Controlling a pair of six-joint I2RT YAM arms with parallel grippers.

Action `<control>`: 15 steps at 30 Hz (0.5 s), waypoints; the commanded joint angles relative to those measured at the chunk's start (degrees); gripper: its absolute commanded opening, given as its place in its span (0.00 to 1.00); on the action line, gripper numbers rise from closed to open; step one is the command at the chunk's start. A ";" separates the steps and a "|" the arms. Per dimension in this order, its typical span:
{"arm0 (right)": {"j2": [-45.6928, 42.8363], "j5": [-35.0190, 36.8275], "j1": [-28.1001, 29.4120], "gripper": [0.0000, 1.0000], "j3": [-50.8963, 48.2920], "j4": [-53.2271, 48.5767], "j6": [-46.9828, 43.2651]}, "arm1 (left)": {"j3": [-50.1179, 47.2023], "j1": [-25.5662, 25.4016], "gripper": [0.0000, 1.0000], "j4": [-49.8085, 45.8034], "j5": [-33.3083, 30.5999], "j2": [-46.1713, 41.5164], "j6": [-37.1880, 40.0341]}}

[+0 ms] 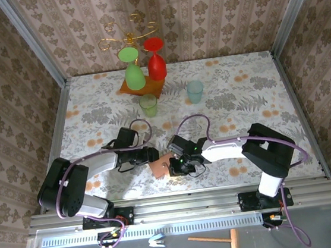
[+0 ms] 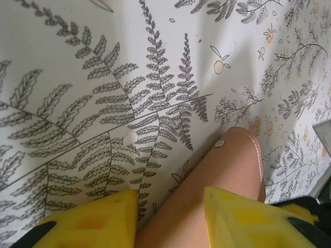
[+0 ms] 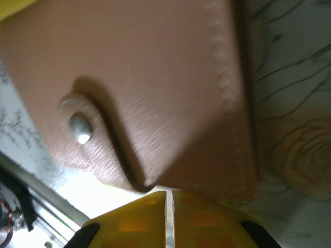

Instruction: Take the credit cards out of the card holder

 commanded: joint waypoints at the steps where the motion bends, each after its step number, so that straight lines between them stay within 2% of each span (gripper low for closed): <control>1: 1.23 2.60 -2.42 0.11 2.44 0.53 -0.73 | -1.24 -0.37 0.40 1.96 0.90 -2.10 -2.17; 15: 1.08 -0.63 -8.69 0.11 4.41 -3.18 -6.22 | -5.16 -3.01 0.40 9.63 1.17 -3.55 -10.08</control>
